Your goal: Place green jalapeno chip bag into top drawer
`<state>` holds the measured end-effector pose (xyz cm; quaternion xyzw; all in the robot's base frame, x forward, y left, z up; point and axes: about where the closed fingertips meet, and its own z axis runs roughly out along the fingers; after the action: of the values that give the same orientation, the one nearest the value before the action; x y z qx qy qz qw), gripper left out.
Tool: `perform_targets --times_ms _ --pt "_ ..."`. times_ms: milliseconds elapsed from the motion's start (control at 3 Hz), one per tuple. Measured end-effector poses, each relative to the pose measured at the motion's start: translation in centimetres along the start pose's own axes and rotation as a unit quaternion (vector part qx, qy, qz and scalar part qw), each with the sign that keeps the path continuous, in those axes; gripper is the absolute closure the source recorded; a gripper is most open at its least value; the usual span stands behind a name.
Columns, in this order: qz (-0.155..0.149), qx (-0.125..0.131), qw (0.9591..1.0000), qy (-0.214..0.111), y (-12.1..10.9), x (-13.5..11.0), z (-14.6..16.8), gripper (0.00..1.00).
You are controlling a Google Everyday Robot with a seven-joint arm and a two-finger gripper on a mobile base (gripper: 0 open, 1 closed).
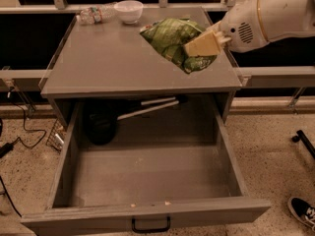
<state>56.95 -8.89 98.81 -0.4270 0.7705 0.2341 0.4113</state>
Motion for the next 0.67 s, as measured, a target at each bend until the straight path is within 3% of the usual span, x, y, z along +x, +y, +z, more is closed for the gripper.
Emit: perform_targets --times_ms 333,667 --pt "-0.022 -0.012 0.9996 0.012 4.97 4.23 2.32 1.0" --pt "-0.03 -0.011 0.9994 0.013 5.27 5.17 3.02 1.0"
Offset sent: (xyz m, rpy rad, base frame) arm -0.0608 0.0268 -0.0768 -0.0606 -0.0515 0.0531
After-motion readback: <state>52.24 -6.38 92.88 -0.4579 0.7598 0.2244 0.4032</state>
